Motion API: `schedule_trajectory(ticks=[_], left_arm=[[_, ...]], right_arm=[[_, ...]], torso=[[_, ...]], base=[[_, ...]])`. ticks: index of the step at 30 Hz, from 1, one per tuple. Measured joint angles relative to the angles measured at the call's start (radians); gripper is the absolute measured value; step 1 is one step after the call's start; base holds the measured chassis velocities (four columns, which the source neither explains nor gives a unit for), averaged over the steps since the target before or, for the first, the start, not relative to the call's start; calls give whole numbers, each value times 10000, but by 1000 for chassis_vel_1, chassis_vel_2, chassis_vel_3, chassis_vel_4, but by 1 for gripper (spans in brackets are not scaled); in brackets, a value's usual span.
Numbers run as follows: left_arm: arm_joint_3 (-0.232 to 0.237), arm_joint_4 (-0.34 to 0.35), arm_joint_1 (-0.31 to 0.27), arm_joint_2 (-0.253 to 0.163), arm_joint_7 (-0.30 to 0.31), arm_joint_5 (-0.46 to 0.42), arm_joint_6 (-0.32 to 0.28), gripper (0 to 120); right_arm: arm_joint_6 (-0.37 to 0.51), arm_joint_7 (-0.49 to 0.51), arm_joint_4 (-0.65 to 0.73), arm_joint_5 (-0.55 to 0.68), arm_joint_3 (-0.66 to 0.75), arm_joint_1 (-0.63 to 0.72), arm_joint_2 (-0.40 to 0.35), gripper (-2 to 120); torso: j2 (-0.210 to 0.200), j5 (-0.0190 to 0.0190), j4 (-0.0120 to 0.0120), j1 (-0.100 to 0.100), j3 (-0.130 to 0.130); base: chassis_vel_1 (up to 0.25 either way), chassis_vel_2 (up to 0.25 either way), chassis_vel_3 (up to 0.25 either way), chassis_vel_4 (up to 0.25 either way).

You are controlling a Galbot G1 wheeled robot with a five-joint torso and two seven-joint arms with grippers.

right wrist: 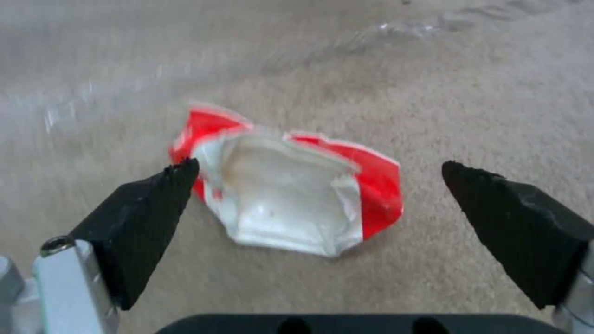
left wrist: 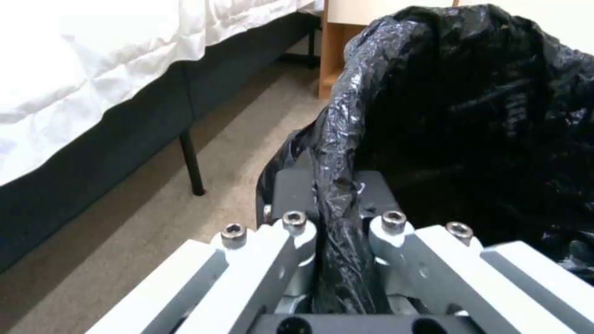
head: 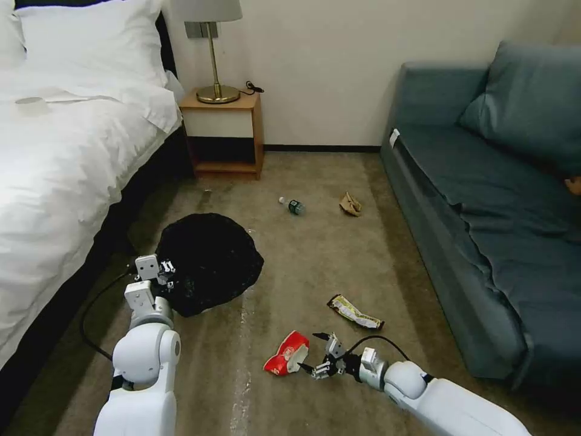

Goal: Pick up the trash bin, then pick up the garbage on the floor and place it into the trash bin.

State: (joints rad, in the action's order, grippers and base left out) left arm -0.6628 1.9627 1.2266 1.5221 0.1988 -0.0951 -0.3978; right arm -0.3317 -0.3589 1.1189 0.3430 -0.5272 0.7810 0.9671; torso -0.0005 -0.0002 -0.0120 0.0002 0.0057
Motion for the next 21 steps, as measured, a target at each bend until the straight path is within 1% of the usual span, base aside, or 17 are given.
schedule_trajectory(ticks=[1, 2, 5, 9, 11, 20, 21], left_arm=[[-21, -3, -27, -1, 0, -11, 1, 5], [-21, -3, -27, -1, 0, -11, 1, 5], [-76, -6, -37, -5, -7, -39, 0, 5], [-82, -4, -18, -5, -22, -53, 5, 5], [-82, 19, 6, -2, -44, -75, 12, 5], [-96, 57, 38, -10, -68, -99, 23, 5], [-107, 68, 34, -19, -69, -102, 24, 5]], right_arm=[[-79, -12, -161, -393, -63, -127, 58, 100], [-79, -12, -161, -393, -63, -127, 58, 100], [-249, 18, -497, -1073, -100, -460, 209, 100], [-354, 73, -698, -1413, -158, -635, 297, 100], [-505, 86, -929, -1846, -199, -755, 403, 100], [-747, 82, -1375, -2287, -269, -876, 660, 100], [-842, 82, -1513, -2390, -270, -911, 776, 100]], torso=[[0, 0, 0, 0, 0], [0, 0, 0, 0, 0], [0, 0, -1, 0, 0], [0, -1, 1, 0, -1], [1, 0, 0, 0, -1], [0, -1, -1, 0, -1], [0, 0, -1, 0, -1]], base=[[0, 0, 0, 0], [0, 0, 0, 0], [0, 0, 0, 0], [0, 0, 0, 0], [0, 0, 0, 0], [0, 0, 0, 0], [0, 0, 0, 0]])
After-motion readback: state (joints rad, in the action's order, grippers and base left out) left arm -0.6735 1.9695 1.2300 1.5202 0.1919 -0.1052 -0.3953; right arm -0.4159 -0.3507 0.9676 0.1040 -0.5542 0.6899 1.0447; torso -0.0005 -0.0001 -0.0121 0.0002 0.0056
